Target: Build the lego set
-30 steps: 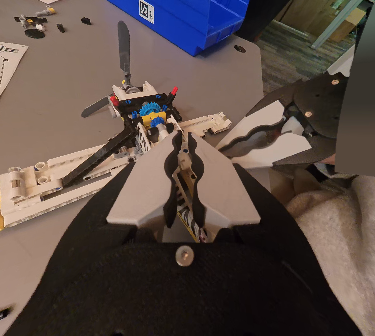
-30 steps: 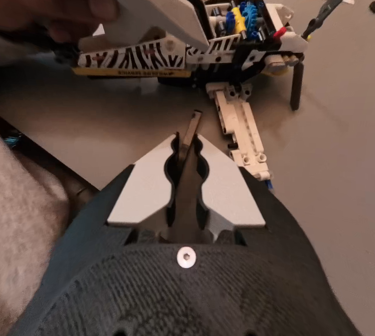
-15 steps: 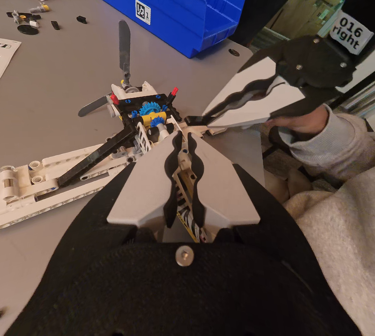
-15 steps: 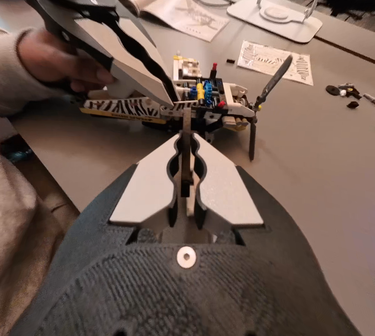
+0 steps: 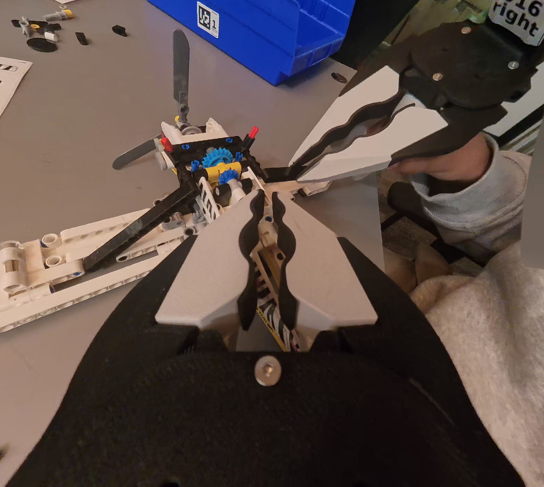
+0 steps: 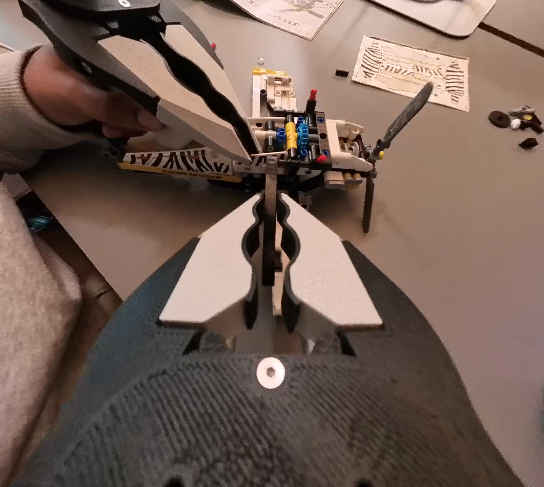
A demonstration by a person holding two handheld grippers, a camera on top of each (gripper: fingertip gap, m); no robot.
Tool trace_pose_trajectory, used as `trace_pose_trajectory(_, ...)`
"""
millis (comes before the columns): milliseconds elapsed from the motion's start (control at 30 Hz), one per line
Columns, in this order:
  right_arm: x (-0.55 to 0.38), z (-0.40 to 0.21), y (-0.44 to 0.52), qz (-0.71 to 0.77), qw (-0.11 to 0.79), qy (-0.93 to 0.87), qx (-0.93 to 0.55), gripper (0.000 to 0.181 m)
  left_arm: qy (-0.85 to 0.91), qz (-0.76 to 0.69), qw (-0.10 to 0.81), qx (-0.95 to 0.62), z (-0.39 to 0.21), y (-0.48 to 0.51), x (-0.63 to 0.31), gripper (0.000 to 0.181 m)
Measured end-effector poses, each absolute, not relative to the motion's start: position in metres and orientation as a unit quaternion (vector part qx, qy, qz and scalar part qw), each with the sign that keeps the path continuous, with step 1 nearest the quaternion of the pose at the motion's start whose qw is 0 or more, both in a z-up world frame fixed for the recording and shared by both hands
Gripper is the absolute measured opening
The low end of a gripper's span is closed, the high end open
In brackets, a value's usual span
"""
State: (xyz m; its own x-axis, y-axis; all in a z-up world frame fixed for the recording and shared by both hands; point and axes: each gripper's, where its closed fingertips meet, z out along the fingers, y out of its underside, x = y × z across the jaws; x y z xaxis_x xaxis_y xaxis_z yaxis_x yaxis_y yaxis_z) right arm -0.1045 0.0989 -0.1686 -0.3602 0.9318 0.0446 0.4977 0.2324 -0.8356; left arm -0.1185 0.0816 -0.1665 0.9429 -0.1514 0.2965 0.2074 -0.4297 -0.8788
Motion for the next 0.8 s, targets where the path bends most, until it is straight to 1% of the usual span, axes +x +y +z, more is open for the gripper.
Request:
trace_pose_trajectory(367,-0.1045,-0.1687,0.0981,0.384,0.186,-0.723,-0.544,0.006,-0.015,-0.162,0.536,-0.828,-0.1662,0.0814,-0.1184,0.002)
trace_pose_trajectory(600,-0.1057,-0.1669,0.1002,0.387,0.173,-0.725,-0.543,0.006,-0.014,-0.16,0.536,-0.828,-0.1664,0.0811,-0.1186,0.002)
trace_pose_trajectory(800,-0.106,-0.1689,0.1014,0.405,0.169,-0.737,-0.514,0.006,-0.011,-0.159,0.536,-0.829,-0.1665,0.0804,-0.1187,0.002)
